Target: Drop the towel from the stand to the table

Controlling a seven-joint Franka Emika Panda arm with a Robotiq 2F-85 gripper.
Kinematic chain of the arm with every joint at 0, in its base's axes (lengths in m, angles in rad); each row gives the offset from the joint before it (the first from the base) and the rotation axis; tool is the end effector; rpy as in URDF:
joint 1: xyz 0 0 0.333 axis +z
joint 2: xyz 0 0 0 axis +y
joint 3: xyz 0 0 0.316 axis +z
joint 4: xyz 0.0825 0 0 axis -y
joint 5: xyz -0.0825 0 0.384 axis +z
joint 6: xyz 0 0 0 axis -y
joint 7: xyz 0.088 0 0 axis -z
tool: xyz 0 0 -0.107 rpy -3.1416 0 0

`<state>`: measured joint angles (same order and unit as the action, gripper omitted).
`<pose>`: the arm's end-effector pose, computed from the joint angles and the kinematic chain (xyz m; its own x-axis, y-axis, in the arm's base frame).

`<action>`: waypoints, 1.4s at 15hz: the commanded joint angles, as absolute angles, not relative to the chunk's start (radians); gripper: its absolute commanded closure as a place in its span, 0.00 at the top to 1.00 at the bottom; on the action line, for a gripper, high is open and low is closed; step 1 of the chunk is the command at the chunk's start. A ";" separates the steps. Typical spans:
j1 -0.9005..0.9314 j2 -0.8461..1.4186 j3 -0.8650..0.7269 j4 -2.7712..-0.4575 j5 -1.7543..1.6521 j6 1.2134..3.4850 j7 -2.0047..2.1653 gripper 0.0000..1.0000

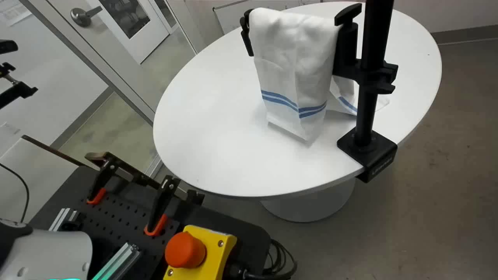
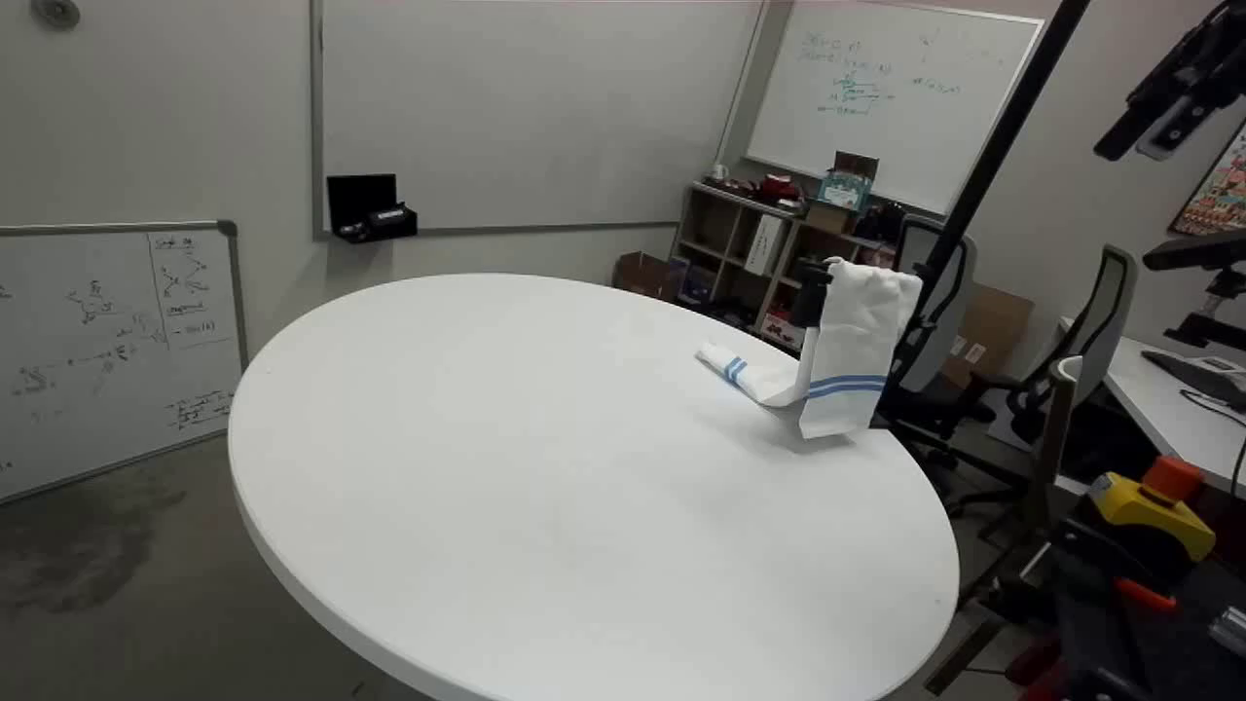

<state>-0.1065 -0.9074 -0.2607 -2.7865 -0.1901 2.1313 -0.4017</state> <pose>0.2867 -0.1161 0.4641 0.9540 0.1918 0.2303 0.1800 -0.9811 0.0716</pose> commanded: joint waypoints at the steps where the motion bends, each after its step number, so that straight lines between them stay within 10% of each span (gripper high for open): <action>1: -0.106 -0.906 -0.260 -2.789 -0.189 2.127 -0.402 1.00; 21: -0.191 -0.044 -0.280 -2.223 -0.066 2.330 -0.129 1.00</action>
<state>-0.1649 -0.2034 -0.2890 -2.3573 -0.0846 2.3526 -0.1773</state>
